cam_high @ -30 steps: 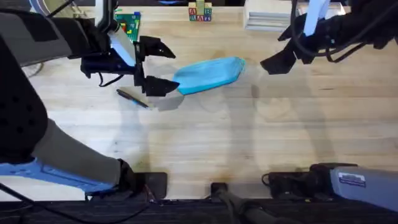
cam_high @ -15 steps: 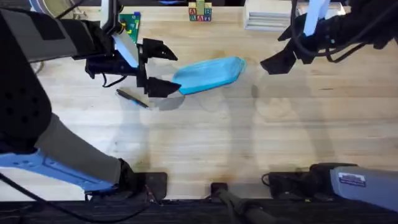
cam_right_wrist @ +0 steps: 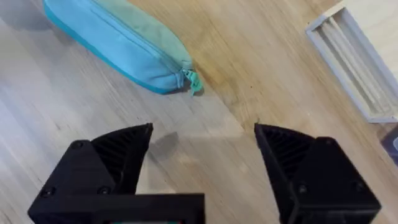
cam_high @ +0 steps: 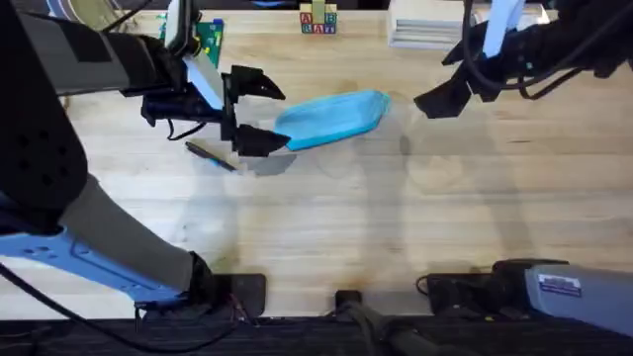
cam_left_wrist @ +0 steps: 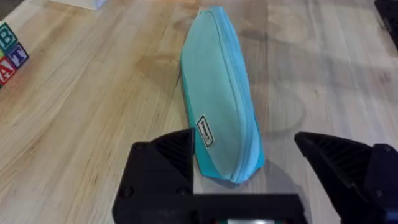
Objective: Unzip the bag, pick up the pens from the table one at a time and place them inside, then zip the bag closed.
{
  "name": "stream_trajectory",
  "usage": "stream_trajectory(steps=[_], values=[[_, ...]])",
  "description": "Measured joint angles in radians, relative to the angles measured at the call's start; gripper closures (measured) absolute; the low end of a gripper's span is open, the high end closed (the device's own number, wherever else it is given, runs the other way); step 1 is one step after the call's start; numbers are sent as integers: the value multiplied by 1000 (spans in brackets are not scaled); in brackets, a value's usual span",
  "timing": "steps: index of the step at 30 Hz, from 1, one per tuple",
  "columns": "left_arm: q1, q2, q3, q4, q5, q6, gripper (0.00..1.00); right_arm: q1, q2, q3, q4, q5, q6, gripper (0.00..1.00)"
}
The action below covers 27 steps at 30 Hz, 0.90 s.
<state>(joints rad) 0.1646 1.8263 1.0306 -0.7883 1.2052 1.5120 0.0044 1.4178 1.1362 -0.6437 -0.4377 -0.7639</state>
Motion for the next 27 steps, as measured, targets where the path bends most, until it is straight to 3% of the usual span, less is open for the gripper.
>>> stream_trajectory(steps=[7,10,11,13,15,27], values=[[0,0,0,1,4,0,14,0,0,0,0,0,0,4],[0,0,0,1,4,2,315,0,0,0,0,0,0,5],[0,0,0,1,4,3,757,0,0,0,0,0,0,4],[0,0,0,4,4,5,917,0,0,0,0,0,0,4],[0,0,1,4,4,4,954,0,0,0,0,0,0,4],[0,0,1,4,4,4,956,0,0,0,0,0,0,4]])
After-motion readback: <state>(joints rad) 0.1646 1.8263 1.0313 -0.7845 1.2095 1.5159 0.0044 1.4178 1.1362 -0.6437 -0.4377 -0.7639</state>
